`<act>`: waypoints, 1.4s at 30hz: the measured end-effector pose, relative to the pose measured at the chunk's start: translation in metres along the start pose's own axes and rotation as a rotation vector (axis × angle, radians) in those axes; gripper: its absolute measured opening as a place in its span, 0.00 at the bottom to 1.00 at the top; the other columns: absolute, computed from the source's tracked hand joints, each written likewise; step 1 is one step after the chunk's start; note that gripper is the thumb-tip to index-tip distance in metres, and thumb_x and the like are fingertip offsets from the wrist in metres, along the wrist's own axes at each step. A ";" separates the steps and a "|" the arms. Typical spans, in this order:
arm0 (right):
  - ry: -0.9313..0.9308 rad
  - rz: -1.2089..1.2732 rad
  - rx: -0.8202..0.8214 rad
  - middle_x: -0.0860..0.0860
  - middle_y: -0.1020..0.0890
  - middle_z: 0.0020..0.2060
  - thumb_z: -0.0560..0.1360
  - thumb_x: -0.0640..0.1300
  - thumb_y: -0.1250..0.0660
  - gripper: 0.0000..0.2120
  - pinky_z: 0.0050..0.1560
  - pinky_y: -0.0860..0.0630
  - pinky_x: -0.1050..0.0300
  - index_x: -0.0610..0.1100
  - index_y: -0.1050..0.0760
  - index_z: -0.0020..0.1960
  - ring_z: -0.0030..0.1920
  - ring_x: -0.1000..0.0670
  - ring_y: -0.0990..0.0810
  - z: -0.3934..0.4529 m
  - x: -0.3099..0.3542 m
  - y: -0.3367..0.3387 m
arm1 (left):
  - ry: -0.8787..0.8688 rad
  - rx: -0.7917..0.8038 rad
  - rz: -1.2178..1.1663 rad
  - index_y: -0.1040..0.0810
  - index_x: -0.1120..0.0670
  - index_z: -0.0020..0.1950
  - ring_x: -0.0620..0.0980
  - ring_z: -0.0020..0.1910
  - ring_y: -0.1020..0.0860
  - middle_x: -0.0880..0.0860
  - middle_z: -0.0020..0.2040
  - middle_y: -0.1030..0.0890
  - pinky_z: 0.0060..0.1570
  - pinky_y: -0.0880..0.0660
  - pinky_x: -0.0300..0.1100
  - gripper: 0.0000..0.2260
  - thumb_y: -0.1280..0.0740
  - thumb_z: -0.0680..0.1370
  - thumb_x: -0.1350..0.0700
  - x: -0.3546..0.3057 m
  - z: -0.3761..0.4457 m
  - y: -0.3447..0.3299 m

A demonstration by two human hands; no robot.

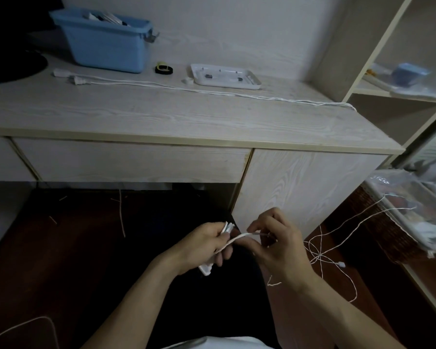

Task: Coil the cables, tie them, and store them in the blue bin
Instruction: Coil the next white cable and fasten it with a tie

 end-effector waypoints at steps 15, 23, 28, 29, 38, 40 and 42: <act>-0.199 0.199 0.117 0.50 0.21 0.34 0.80 0.53 0.36 0.15 0.33 0.25 0.49 0.45 0.22 0.41 0.34 0.50 0.22 -0.003 -0.015 -0.017 | 0.027 0.032 -0.254 0.36 0.48 0.27 0.46 0.22 0.42 0.48 0.24 0.40 0.28 0.37 0.42 0.24 0.46 0.85 0.53 -0.013 -0.005 -0.008; -0.292 0.390 0.129 0.55 0.19 0.36 0.78 0.45 0.34 0.06 0.36 0.25 0.59 0.44 0.19 0.48 0.35 0.57 0.22 -0.002 -0.015 -0.007 | -0.127 -0.374 -0.973 0.40 0.49 0.26 0.44 0.17 0.46 0.47 0.21 0.45 0.20 0.48 0.38 0.23 0.44 0.82 0.51 -0.009 -0.003 0.040; -0.344 0.398 0.144 0.56 0.20 0.32 0.80 0.41 0.35 0.07 0.34 0.30 0.67 0.41 0.19 0.53 0.32 0.58 0.24 -0.003 -0.020 -0.009 | -0.245 -0.445 -1.356 0.36 0.51 0.29 0.43 0.18 0.44 0.46 0.23 0.42 0.20 0.46 0.38 0.21 0.48 0.83 0.49 -0.004 -0.008 0.056; -0.377 0.409 0.148 0.55 0.21 0.32 0.79 0.41 0.34 0.06 0.34 0.29 0.67 0.42 0.20 0.54 0.32 0.58 0.24 -0.005 -0.022 -0.010 | -0.263 -0.473 -1.404 0.35 0.51 0.30 0.43 0.19 0.43 0.46 0.24 0.41 0.20 0.44 0.38 0.21 0.48 0.83 0.49 -0.004 -0.008 0.059; -0.290 0.099 0.500 0.57 0.20 0.42 0.82 0.44 0.37 0.09 0.42 0.27 0.68 0.42 0.19 0.54 0.41 0.61 0.21 -0.014 -0.016 -0.029 | -0.227 -0.457 -1.446 0.28 0.57 0.45 0.43 0.28 0.30 0.48 0.32 0.27 0.34 0.25 0.38 0.11 0.46 0.84 0.58 -0.003 -0.004 0.058; -0.150 0.017 0.614 0.55 0.20 0.47 0.83 0.44 0.39 0.11 0.46 0.29 0.71 0.42 0.20 0.55 0.46 0.60 0.22 -0.019 -0.006 -0.039 | -0.218 -0.456 -1.372 0.27 0.57 0.47 0.43 0.26 0.38 0.46 0.31 0.34 0.30 0.31 0.35 0.12 0.47 0.84 0.55 -0.001 -0.003 0.056; -0.080 -0.006 0.650 0.51 0.18 0.49 0.82 0.46 0.39 0.11 0.49 0.26 0.67 0.42 0.19 0.54 0.48 0.57 0.21 -0.021 0.001 -0.046 | -0.213 -0.452 -1.304 0.26 0.58 0.51 0.45 0.28 0.39 0.47 0.32 0.36 0.33 0.33 0.38 0.17 0.48 0.84 0.49 -0.001 -0.003 0.050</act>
Point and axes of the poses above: each hand's wrist, its own z-axis towards the middle knuckle, its own y-axis out of the back of the hand, x = y × z, the point moved 6 cm from there along z, towards the middle knuckle
